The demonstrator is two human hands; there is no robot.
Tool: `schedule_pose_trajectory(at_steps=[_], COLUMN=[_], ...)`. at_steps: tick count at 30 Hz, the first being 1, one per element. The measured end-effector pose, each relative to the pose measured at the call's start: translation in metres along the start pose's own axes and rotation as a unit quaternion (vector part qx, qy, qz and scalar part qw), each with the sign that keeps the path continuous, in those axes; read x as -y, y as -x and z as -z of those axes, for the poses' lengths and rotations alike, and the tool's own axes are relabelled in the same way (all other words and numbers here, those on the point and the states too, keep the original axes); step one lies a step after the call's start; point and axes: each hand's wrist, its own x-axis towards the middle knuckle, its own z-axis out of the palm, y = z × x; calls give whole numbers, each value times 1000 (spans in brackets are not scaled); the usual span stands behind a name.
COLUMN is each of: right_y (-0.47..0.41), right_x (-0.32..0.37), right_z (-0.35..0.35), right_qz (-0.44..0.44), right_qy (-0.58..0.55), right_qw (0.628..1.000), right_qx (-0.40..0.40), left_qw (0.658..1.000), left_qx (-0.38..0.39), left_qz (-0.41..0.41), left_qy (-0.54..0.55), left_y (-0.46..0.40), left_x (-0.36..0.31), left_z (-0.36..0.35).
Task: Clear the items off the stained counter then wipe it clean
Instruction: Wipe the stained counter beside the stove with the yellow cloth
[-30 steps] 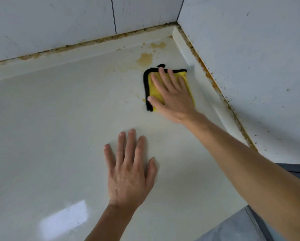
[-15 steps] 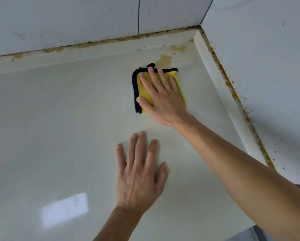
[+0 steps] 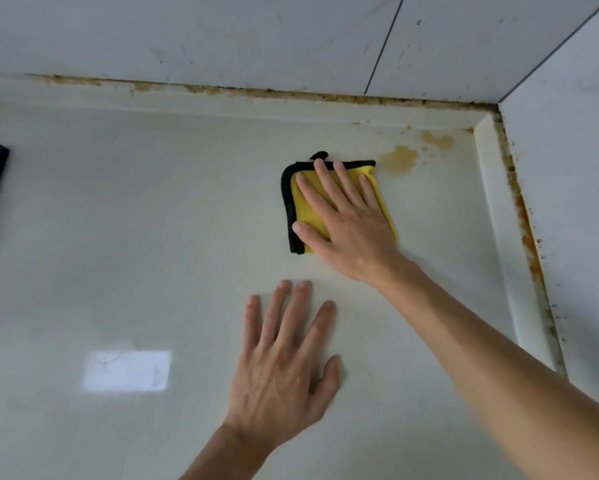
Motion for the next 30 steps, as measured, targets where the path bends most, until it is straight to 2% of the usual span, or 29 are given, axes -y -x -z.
schedule_pose_trajectory(at_steps=[5, 7, 10, 13, 18, 21, 23, 27, 30], right_y=[-58, -61, -41, 1, 18, -18, -36, -32, -7], right_x=[-2, -29, -69, -66, -35, -50, -70, -103, -112], right_z=[3, 10, 17, 13, 9, 15, 21, 23, 18], right_qz=[79, 42, -71, -140, -60, -21, -27, -89, -201], right_qy=[13, 4, -12, -10, -26, -22, -21, -1, -18], right_qw=[997, 999, 997, 990, 997, 999, 999, 996, 978], right_qx=[16, 15, 12, -11, -32, -28, -25, -33, -51], left_qw=[1000, 1000, 1000, 999, 999, 999, 999, 998, 998], left_qx=[-9, -12, -25, -34, -45, -51, -50, -53, -56], left_qz=[10, 8, 2, 4, -2, -5, -6, -10, -10], left_qy=[-16, -20, -14, -13, -14, -16, -16, -17, -17], left_y=[2, 4, 3, 3, 2, 2, 2, 2, 3], left_x=[1, 3, 3, 2, 1, 3, 4, 6, 6], left_z=[-3, -3, -5, -5, -7, -9, -11, -12, -14])
